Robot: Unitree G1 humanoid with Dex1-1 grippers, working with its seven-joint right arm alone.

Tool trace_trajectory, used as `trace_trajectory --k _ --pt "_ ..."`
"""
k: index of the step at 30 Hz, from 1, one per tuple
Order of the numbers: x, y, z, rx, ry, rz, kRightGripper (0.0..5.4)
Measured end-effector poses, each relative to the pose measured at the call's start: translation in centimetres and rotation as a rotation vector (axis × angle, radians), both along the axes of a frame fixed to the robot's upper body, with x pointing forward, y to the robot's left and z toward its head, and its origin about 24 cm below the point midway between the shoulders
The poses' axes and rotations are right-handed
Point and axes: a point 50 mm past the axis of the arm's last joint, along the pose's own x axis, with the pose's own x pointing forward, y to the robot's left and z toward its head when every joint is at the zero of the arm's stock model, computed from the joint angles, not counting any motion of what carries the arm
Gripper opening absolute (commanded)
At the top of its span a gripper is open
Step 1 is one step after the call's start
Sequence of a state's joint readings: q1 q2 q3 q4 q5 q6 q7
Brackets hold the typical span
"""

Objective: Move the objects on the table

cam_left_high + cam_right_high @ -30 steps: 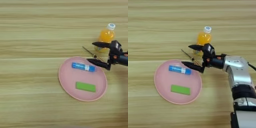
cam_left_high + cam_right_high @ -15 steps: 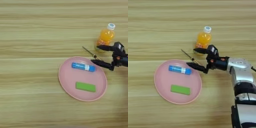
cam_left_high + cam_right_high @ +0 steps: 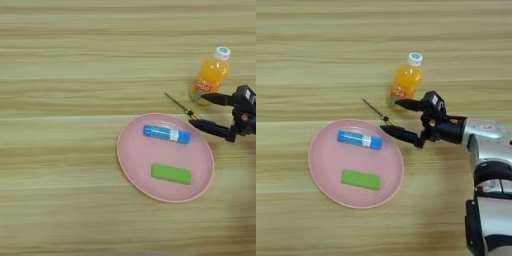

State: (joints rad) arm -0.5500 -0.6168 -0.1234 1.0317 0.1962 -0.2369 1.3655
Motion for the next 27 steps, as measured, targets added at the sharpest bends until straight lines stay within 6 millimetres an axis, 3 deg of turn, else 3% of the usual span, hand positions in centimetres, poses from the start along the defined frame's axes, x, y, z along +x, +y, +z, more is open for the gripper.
trace_trajectory --k 11,27 --pt "-0.2 -1.7 -0.2 -0.029 0.033 -0.088 5.35" --pt "-0.4 -1.8 -1.7 -0.214 0.059 -0.109 5.35"
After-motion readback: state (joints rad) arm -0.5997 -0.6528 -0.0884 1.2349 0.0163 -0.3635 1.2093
